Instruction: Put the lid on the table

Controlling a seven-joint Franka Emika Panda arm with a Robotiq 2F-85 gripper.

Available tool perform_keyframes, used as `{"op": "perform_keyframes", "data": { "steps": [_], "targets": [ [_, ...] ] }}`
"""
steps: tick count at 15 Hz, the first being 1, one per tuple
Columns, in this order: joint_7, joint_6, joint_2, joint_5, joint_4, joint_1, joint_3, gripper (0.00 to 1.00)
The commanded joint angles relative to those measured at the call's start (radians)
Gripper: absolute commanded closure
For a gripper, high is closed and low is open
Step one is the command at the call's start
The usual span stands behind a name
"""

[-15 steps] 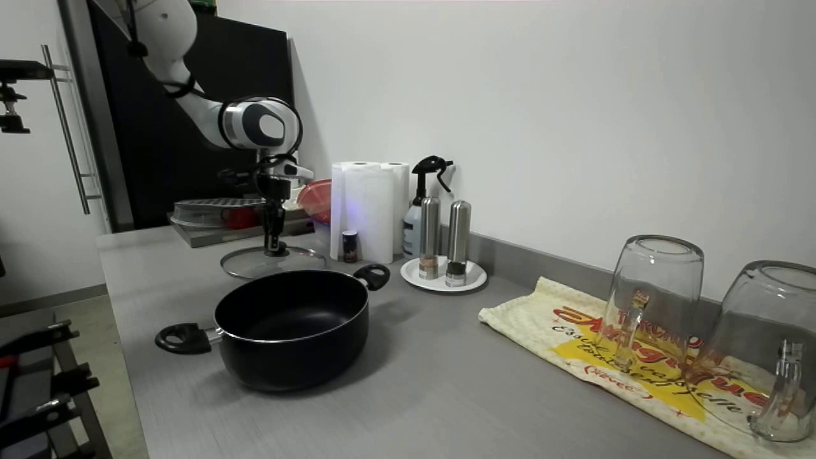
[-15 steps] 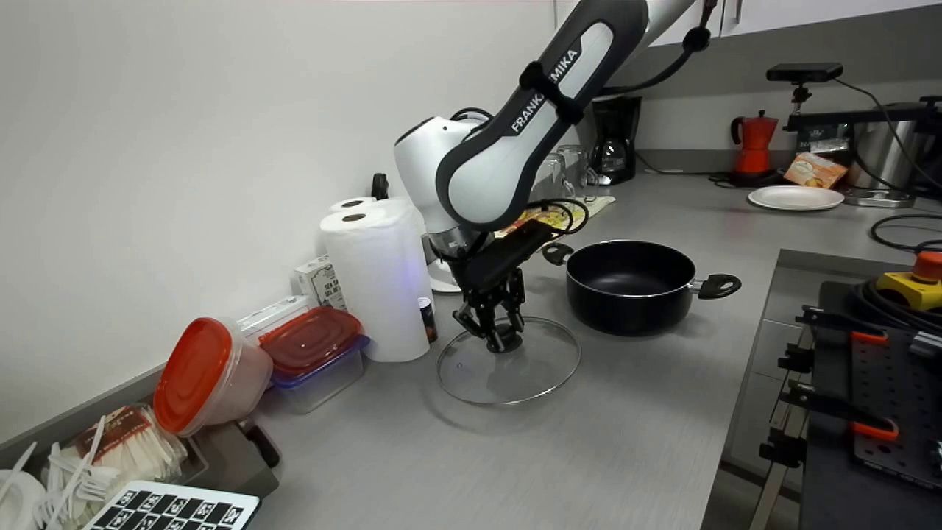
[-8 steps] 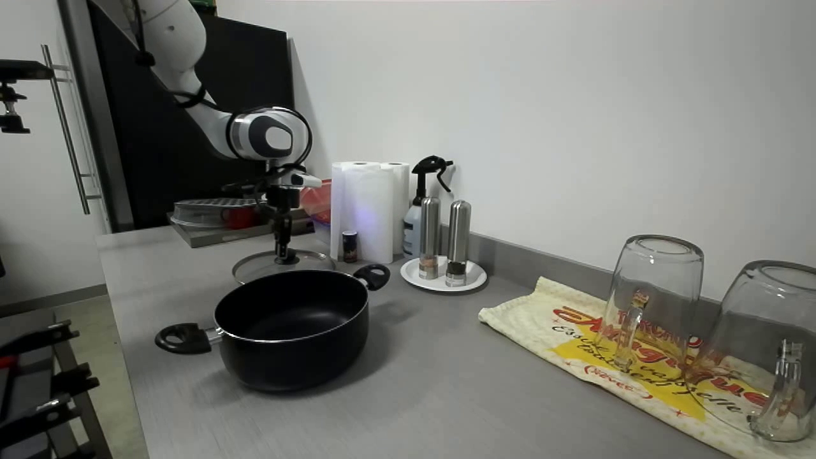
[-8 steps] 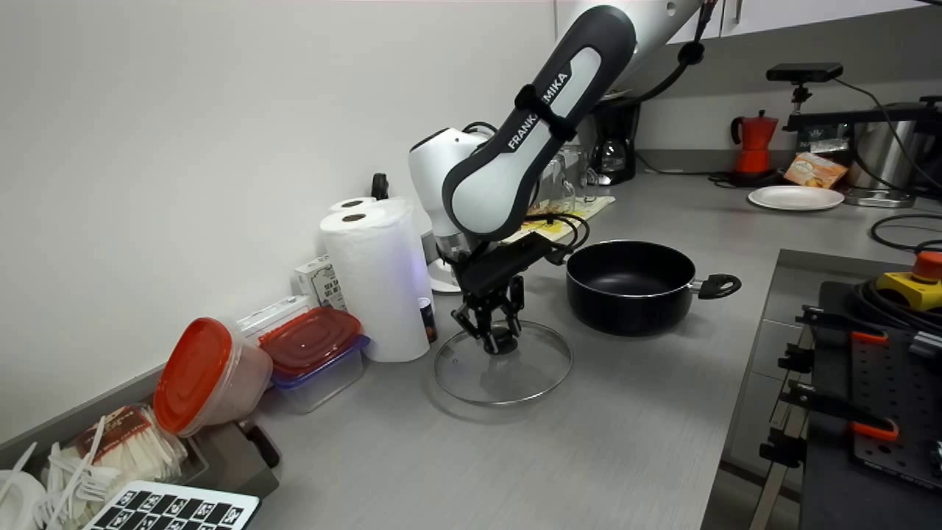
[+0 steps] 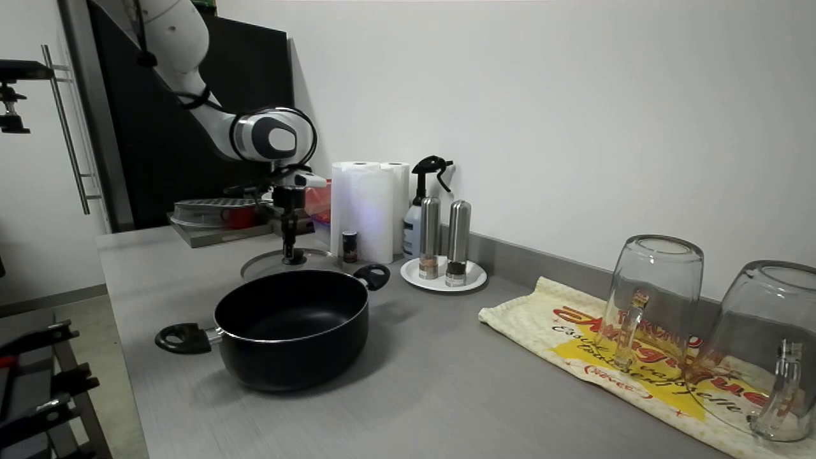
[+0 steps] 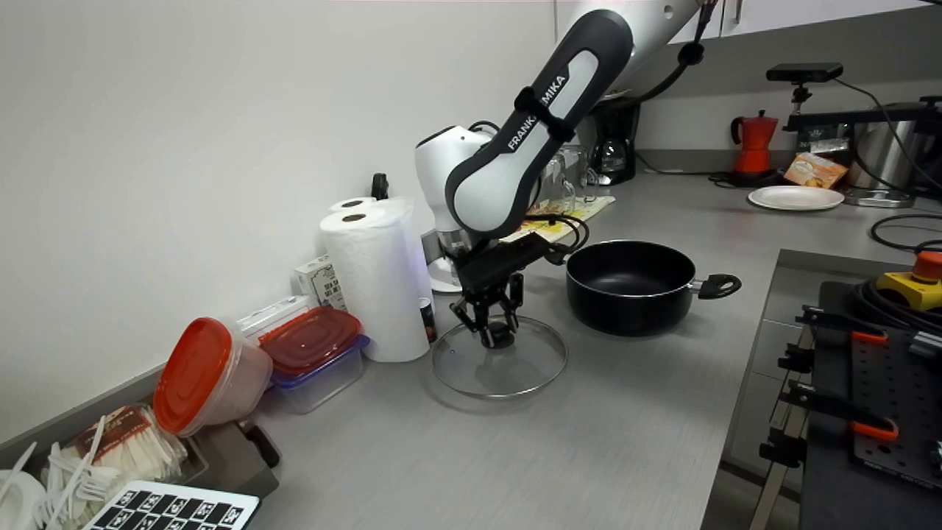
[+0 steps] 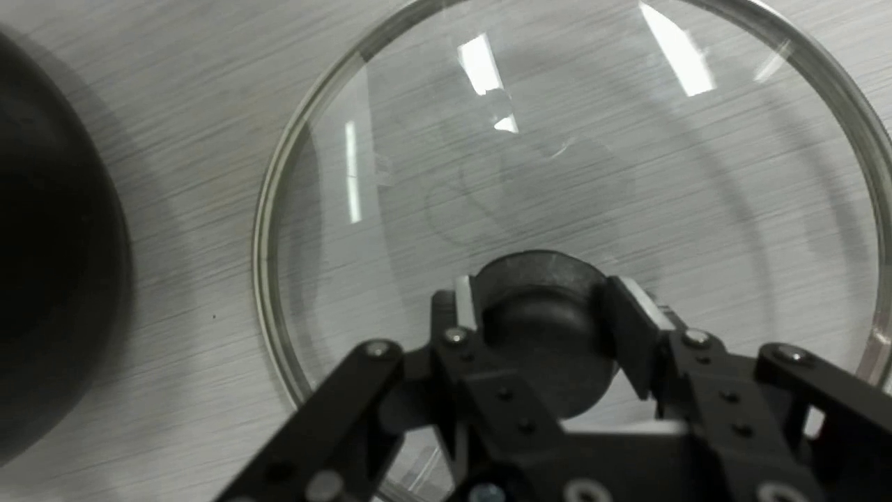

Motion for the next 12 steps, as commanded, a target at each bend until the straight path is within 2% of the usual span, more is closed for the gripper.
{"op": "perform_keyframes", "data": {
  "steps": [1, 12],
  "targets": [
    [0.023, 0.01, 0.006, 0.018, 0.014, 0.013, -0.017, 0.77],
    [0.063, 0.035, 0.02, 0.018, -0.001, 0.01, -0.031, 0.77]
  ]
}}
